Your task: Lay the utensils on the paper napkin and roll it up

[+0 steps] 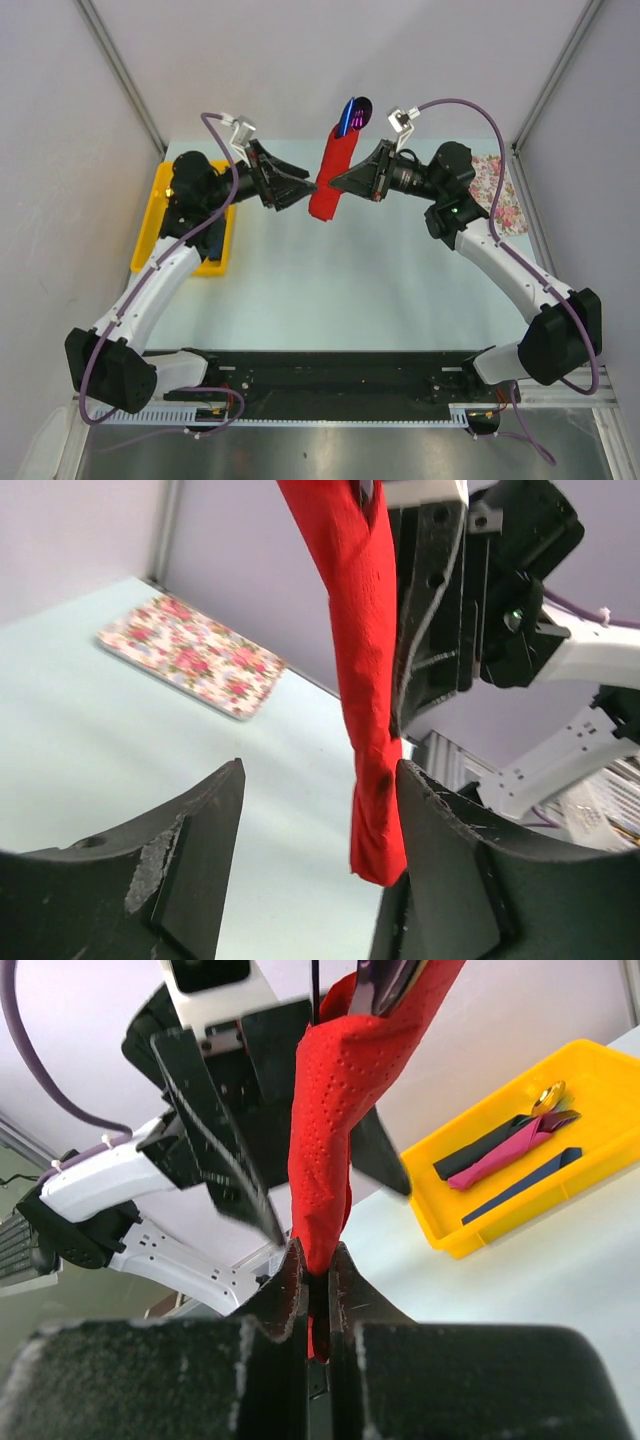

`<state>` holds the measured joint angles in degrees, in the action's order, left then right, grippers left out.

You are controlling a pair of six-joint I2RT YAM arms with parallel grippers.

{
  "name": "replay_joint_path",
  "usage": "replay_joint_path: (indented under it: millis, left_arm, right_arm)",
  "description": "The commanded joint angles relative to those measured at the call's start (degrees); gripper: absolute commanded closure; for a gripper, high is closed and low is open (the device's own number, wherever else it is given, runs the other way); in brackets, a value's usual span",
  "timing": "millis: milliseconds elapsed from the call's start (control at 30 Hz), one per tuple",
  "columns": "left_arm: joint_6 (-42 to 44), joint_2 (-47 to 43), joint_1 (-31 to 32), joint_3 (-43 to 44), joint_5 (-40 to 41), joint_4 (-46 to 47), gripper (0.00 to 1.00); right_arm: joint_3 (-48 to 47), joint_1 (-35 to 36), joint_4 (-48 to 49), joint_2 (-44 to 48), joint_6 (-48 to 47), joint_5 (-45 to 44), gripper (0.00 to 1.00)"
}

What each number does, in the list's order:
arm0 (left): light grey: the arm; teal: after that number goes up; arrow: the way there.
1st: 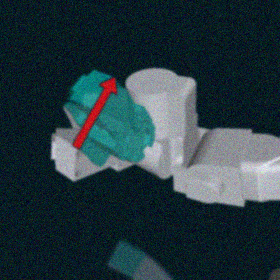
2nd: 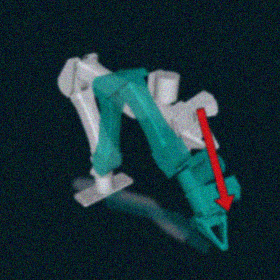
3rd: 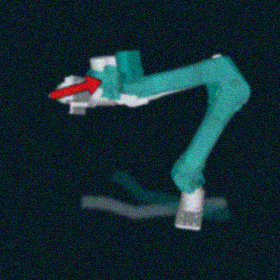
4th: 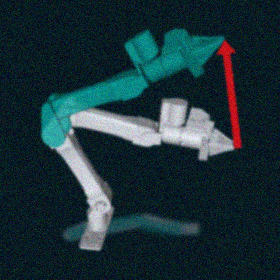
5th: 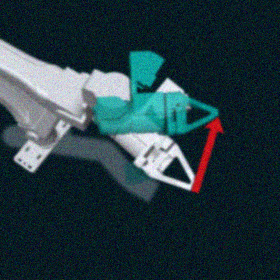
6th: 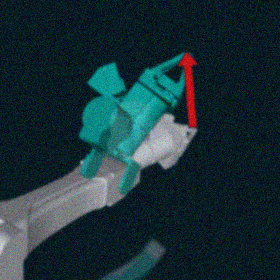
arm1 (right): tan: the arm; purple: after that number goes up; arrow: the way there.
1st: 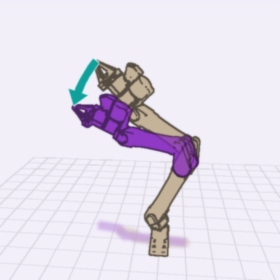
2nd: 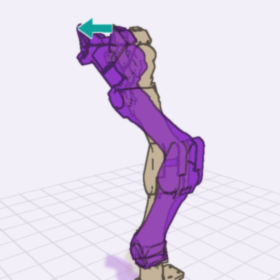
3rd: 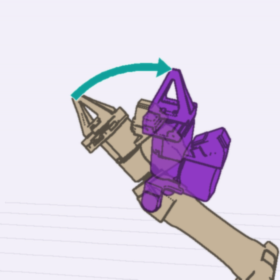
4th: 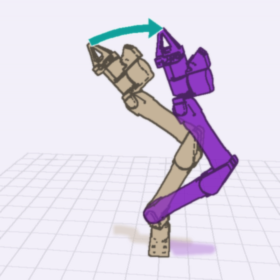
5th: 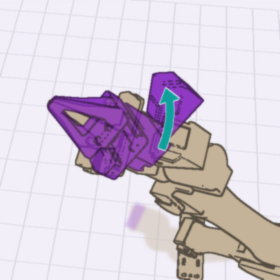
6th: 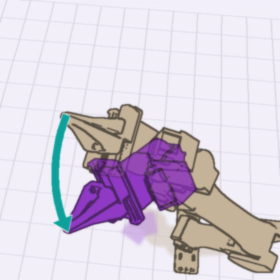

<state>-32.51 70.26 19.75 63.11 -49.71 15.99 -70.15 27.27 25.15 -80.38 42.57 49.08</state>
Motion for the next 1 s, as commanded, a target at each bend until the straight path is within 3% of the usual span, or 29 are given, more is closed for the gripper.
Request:
replay_joint_path:
  millis: [0,333,633,833,967]
  left_arm:
    - [5.8,-1.8,-2.3,5.8,-3.3,-3.9,0.33]
    - [-3.1,0.1,-2.1,4.7,-9.2,0.6,0.34]
    - [-2.8,0.4,0.7,2.4,-7.2,-0.8,0.37]
    - [-1.4,0.9,1.2,2.6,-6.9,-1.2,0.57]
    - [-0.6,0.8,1.2,2.1,-6.7,-2.5,0.85]
  right_arm:
    - [-1.0,0.3,4.8,0.6,-0.1,1.5,1.00]
    - [-1.4,1.4,6.8,-0.7,0.3,2.0,1.00]
    - [-2.3,2.2,7.5,-1.2,0.6,1.5,1.00]
    - [-2.8,2.6,7.8,-2.0,0.7,1.3,1.00]
    - [-3.1,3.1,8.2,-2.4,0.8,1.1,1.00]
